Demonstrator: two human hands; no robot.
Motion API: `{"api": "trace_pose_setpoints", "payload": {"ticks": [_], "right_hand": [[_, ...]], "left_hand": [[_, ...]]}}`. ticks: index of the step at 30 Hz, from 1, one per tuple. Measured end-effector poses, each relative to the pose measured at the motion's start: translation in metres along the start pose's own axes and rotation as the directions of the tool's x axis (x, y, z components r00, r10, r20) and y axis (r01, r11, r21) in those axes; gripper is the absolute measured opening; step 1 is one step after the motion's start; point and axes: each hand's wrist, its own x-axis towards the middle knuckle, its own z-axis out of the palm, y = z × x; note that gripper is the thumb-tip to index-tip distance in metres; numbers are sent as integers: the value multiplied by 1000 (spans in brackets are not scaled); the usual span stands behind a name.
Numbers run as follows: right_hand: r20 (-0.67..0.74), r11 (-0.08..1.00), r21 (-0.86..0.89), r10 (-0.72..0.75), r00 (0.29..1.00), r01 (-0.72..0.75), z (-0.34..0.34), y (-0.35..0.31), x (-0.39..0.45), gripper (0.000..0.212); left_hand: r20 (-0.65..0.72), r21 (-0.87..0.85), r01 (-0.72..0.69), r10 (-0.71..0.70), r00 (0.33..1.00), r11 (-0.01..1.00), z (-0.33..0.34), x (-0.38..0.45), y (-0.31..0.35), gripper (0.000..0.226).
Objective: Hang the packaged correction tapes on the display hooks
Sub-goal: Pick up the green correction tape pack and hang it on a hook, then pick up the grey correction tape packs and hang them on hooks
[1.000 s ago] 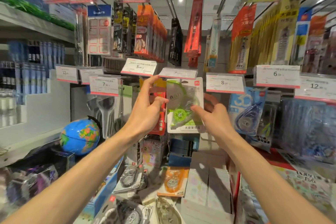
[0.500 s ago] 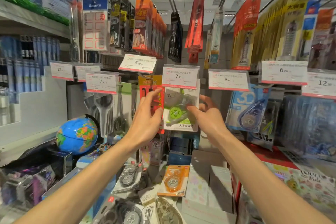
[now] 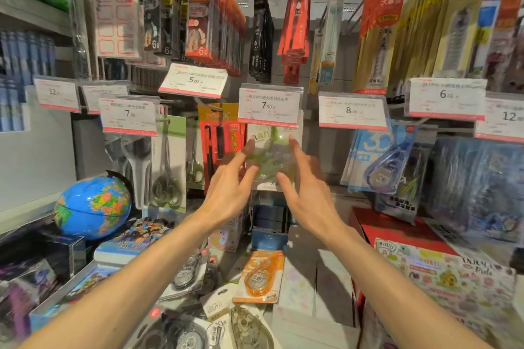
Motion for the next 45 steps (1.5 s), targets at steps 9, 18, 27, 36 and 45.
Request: {"api": "trace_pose_setpoints", "payload": {"ticks": [9,18,27,36,45], "right_hand": [[79,1000,-25,8,997,-6,-3,14,6,76],[223,993,100,37,974,-61,-9,30,-21,75],[496,992,-120,86,864,-30,28,37,-54,52],[725,971,-140,-34,688,195,87,-17,-89,34],[831,954,-171,4,556,248,127,-46,-101,57]], "left_hand": [[13,86,22,-24,1000,996,10,-3,6,45],[25,140,128,-133,991,982,12,-42,1,57],[261,286,214,-291,921,934,0,-91,-45,40],[669,478,-11,-356,652,878,-59,-110,-85,19],[769,523,-20,-461,442,852,-90,-120,-104,25]]}}
